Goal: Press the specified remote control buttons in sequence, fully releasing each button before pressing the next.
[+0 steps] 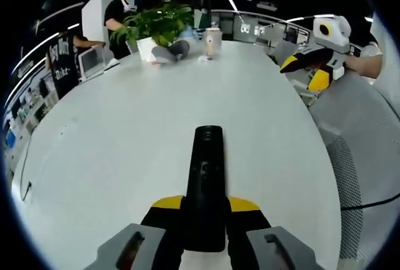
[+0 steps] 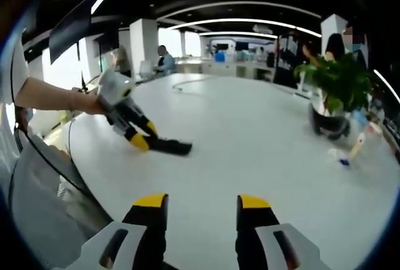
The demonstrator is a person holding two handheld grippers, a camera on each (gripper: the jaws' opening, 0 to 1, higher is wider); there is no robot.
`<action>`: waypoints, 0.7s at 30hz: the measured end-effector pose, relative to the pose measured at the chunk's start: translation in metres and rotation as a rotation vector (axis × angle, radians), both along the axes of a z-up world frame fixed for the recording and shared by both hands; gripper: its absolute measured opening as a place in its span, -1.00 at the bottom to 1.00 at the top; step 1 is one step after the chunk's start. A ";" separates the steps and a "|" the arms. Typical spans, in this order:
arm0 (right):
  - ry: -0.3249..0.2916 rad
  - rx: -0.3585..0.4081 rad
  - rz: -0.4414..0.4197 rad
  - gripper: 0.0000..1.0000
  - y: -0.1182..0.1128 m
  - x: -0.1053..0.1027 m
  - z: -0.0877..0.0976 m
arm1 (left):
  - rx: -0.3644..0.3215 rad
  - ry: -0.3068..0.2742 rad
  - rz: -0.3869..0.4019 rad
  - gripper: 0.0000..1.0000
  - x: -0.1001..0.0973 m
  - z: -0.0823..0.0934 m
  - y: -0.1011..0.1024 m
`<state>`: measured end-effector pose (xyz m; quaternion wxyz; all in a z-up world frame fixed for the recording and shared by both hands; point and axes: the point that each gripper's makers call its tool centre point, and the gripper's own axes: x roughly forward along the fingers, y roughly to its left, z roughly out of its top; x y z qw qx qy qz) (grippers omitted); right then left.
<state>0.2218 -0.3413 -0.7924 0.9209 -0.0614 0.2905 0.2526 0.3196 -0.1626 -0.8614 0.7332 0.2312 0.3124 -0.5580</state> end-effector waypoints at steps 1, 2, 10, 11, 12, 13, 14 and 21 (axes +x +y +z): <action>0.001 0.000 0.001 -0.17 0.000 0.000 0.000 | -0.003 0.000 0.001 -0.53 -0.001 0.000 0.000; 0.002 0.000 0.001 -0.18 0.000 0.000 0.000 | -0.003 0.000 0.000 -0.53 -0.002 0.000 0.000; 0.003 0.002 0.007 -0.19 0.001 -0.001 0.000 | -0.004 0.000 -0.003 -0.53 -0.007 0.001 0.000; 0.003 0.002 0.008 -0.19 0.001 -0.001 0.000 | -0.005 0.000 -0.004 -0.53 -0.007 0.001 -0.001; 0.003 0.001 0.008 -0.19 0.001 -0.001 0.000 | -0.004 0.000 -0.005 -0.53 -0.008 0.001 -0.001; 0.003 0.002 0.008 -0.19 0.001 -0.001 0.000 | -0.004 0.001 -0.004 -0.53 -0.009 0.001 -0.001; 0.003 0.002 0.008 -0.19 0.002 -0.001 0.000 | -0.004 0.000 -0.004 -0.53 -0.010 0.001 -0.001; 0.008 0.003 0.013 -0.20 0.003 -0.001 -0.001 | -0.011 -0.001 -0.002 -0.53 -0.014 0.001 -0.001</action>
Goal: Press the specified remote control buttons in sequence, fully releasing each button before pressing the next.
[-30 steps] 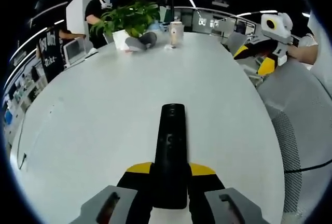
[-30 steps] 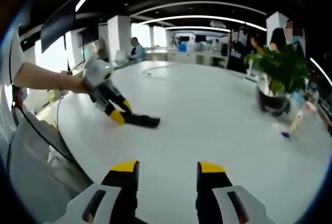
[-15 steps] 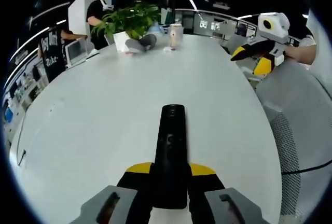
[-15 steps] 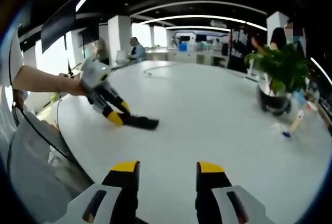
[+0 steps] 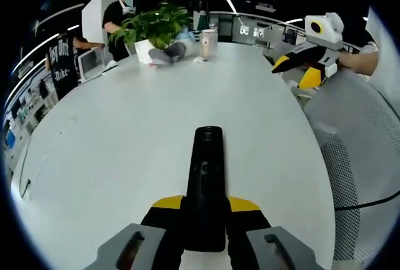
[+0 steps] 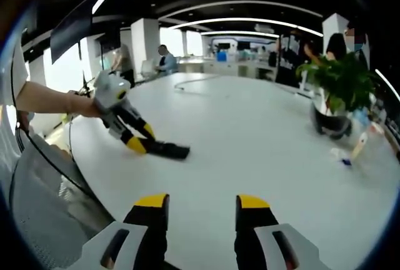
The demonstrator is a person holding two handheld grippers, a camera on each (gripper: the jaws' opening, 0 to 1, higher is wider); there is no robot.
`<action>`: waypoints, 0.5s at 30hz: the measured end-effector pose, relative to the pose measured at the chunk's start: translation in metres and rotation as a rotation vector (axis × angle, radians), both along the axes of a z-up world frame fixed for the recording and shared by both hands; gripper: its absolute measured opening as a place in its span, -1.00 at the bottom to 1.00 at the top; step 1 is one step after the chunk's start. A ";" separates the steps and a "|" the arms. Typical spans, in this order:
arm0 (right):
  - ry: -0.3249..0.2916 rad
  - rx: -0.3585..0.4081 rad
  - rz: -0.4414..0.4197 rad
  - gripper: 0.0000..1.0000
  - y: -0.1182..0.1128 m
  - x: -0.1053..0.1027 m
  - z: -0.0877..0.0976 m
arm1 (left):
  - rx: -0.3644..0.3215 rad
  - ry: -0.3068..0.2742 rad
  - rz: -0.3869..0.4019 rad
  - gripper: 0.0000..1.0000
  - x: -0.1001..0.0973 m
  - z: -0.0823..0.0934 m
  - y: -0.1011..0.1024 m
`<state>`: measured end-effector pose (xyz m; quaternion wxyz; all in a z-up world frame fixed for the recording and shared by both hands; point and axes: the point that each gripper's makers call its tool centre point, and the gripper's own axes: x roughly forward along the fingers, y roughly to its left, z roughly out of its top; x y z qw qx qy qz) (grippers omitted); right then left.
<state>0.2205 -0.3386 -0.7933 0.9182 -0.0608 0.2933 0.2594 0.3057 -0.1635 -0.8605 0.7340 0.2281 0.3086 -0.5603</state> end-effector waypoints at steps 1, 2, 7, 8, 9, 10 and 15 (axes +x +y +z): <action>0.000 0.000 0.001 -0.21 0.000 0.000 0.000 | -0.001 -0.001 -0.001 -0.53 -0.001 0.000 0.000; 0.001 0.000 0.001 -0.21 0.000 0.000 0.000 | -0.001 0.000 -0.001 -0.53 -0.001 0.000 0.000; 0.003 0.002 0.002 -0.22 0.001 0.000 0.000 | -0.004 0.000 -0.002 -0.53 -0.005 0.000 0.000; 0.004 0.002 0.002 -0.22 0.001 0.000 0.000 | -0.004 0.000 -0.002 -0.53 -0.006 0.000 0.000; 0.004 0.001 0.003 -0.22 0.001 0.000 0.000 | -0.003 0.000 -0.002 -0.53 -0.006 0.000 0.000; 0.006 0.001 0.003 -0.22 0.001 0.000 -0.001 | -0.003 0.001 -0.004 -0.53 -0.007 0.000 -0.001; 0.014 0.000 0.011 -0.23 0.002 -0.001 -0.002 | 0.000 0.001 -0.012 -0.53 -0.011 0.000 -0.001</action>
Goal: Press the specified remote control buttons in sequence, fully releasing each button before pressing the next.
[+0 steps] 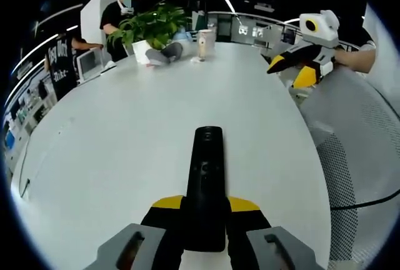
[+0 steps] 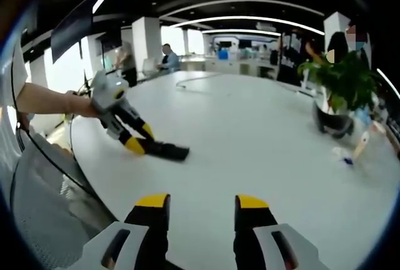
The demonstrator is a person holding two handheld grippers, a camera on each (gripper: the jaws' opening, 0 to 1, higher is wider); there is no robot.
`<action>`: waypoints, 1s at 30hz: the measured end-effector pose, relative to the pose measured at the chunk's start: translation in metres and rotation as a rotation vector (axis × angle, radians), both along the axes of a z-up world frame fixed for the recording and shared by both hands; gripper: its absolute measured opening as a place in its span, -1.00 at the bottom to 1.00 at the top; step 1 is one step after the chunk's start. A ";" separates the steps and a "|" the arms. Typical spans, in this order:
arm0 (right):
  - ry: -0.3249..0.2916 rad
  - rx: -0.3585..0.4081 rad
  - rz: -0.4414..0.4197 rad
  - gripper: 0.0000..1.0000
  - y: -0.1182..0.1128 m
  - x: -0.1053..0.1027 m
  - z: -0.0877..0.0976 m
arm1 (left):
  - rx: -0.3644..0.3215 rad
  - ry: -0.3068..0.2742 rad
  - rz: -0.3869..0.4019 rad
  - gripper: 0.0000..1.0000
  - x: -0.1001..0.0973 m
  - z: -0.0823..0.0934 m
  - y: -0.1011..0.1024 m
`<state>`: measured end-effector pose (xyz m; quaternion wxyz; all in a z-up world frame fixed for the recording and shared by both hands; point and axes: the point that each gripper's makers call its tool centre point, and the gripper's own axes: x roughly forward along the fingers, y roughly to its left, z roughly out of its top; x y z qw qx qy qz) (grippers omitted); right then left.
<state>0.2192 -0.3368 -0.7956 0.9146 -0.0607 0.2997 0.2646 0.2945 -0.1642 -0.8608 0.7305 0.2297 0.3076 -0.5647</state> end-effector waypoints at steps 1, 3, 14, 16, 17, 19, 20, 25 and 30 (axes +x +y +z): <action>0.001 0.000 0.001 -0.23 0.000 0.000 0.000 | 0.000 0.000 -0.001 -0.53 -0.001 0.000 0.000; 0.002 0.000 0.002 -0.23 0.000 0.000 0.000 | -0.003 0.000 0.000 -0.53 -0.002 0.001 0.000; 0.011 -0.002 0.008 -0.25 0.001 -0.001 -0.002 | -0.008 -0.001 0.000 -0.53 -0.008 0.001 0.000; 0.012 -0.002 0.009 -0.25 0.001 -0.002 -0.002 | -0.008 0.000 -0.006 -0.53 -0.010 0.001 0.000; 0.012 -0.002 0.009 -0.25 0.001 -0.002 -0.002 | -0.007 0.001 -0.008 -0.53 -0.011 0.002 0.001; 0.013 -0.002 0.008 -0.25 0.001 -0.002 -0.002 | -0.005 0.002 -0.009 -0.53 -0.013 0.001 0.001; 0.014 -0.002 0.009 -0.26 0.001 -0.002 -0.002 | -0.005 0.002 -0.010 -0.53 -0.013 0.001 0.001; 0.016 -0.004 0.013 -0.27 0.001 -0.002 -0.002 | -0.004 0.003 -0.024 -0.53 -0.019 0.002 0.002; 0.022 -0.007 0.021 -0.28 0.002 -0.003 -0.004 | -0.001 0.004 -0.028 -0.53 -0.022 0.002 0.002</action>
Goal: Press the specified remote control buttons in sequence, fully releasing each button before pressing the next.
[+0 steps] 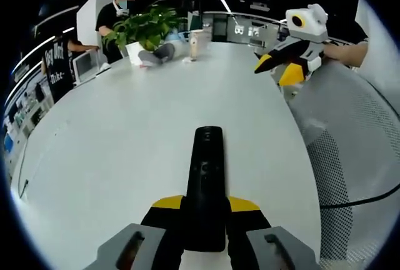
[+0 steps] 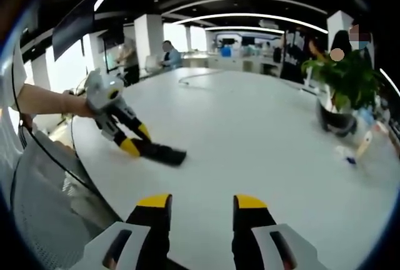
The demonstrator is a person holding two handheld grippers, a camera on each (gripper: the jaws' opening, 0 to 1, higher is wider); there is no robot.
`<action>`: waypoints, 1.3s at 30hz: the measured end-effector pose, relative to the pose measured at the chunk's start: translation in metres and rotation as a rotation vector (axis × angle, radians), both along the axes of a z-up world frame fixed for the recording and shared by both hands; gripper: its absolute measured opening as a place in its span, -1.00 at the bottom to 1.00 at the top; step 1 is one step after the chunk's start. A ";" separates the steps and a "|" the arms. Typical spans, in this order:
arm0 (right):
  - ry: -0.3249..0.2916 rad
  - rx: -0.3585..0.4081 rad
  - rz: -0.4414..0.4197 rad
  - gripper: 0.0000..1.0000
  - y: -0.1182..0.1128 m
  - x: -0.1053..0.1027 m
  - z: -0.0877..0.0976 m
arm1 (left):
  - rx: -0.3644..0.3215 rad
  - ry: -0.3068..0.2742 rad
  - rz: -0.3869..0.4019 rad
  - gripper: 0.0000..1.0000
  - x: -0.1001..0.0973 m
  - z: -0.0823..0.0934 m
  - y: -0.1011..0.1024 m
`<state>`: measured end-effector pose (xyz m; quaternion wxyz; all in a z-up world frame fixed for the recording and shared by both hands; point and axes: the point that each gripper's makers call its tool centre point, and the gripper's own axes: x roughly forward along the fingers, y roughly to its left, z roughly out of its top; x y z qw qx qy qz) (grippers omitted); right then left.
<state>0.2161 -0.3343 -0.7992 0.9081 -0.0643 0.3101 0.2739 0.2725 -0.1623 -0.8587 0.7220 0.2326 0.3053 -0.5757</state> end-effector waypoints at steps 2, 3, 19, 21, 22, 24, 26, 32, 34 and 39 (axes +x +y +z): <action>0.003 -0.001 0.003 -0.28 0.001 0.000 0.000 | 0.004 0.000 -0.003 -0.53 0.000 0.000 0.000; 0.004 -0.001 0.004 -0.28 0.001 -0.001 0.000 | 0.005 0.000 -0.004 -0.53 -0.001 0.000 0.000; 0.012 0.001 0.016 -0.31 0.003 -0.002 -0.002 | 0.023 0.003 -0.037 -0.53 -0.016 -0.001 -0.002; 0.011 0.003 0.014 -0.31 0.002 -0.002 -0.001 | 0.025 0.003 -0.036 -0.53 -0.017 -0.001 -0.002; 0.011 0.003 0.014 -0.31 0.002 -0.002 -0.001 | 0.025 0.002 -0.036 -0.53 -0.018 -0.001 -0.003; 0.011 0.004 0.013 -0.31 0.002 -0.002 -0.001 | 0.027 0.003 -0.037 -0.53 -0.019 -0.002 -0.003; 0.010 0.004 0.015 -0.31 0.003 -0.002 -0.001 | 0.031 0.003 -0.039 -0.53 -0.020 -0.002 -0.004; 0.011 0.001 0.019 -0.33 0.003 -0.002 -0.002 | 0.038 0.003 -0.053 -0.53 -0.025 -0.002 -0.003; 0.009 0.001 0.018 -0.33 0.003 -0.002 -0.001 | 0.044 0.004 -0.062 -0.53 -0.026 -0.002 -0.003; 0.010 0.000 0.018 -0.33 0.003 -0.002 -0.001 | 0.060 0.005 -0.076 -0.53 -0.029 -0.003 -0.003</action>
